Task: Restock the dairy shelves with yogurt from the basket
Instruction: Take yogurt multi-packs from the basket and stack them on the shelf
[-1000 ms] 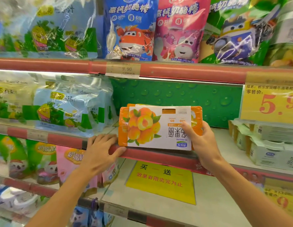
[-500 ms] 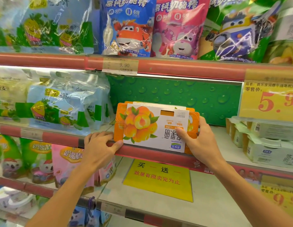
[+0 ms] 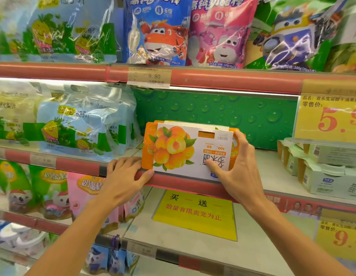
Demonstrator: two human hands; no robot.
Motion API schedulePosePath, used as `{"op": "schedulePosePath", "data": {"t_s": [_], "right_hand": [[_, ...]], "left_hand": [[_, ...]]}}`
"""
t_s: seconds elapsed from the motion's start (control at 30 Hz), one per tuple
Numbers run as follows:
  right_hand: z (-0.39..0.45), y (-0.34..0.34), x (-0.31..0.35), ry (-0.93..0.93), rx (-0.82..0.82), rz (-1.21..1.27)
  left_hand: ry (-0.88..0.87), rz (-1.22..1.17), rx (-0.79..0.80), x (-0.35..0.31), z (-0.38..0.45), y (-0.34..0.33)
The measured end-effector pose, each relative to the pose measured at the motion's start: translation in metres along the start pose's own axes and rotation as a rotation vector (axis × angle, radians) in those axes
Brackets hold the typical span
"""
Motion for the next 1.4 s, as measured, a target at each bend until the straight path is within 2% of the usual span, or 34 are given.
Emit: {"op": "schedulePosePath", "data": {"t_s": [0.13,0.37,0.6,0.77,0.9,1.07,1.2,1.4], "right_hand": [[-0.005,-0.003,0.006,0.001,-0.014,-0.032],[0.0,0.006,0.006,0.001,0.071,-0.102],[-0.015,0.024,0.007,0.068,-0.13,-0.166],[-0.03,0.042,0.011,0.084,-0.146,-0.108],[-0.065,0.029,0.032,0.197,0.171,0.149],[-0.151,-0.007,0.067,0.343,0.537,0.223],[-0.235,-0.026,0.103,0.453,0.81,0.309],[-0.365,-0.032,0.152,0.541,1.09,0.472]], "left_hand": [[0.034,-0.063,-0.014,-0.001,0.001,0.0],[0.068,-0.035,0.012,-0.004,0.0,0.006],[0.109,-0.028,-0.022,-0.01,-0.02,0.015],[0.196,-0.082,-0.068,-0.027,-0.051,0.034],[0.308,-0.246,-0.089,-0.039,-0.115,0.047],[0.604,-0.289,-0.169,-0.048,-0.255,0.055],[0.872,-0.228,-0.255,-0.051,-0.382,0.061],[1.197,-0.23,-0.486,-0.076,-0.548,0.087]]}}
Point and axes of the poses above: each hand's wrist, its own z-axis towards the middle knuckle, its own y-axis out of the back of the hand, x = y × z, the point moved 4 cm from there along z, towards the middle knuckle, and after that the axes turned 13 degrees about -z, right-handed, at the moved point
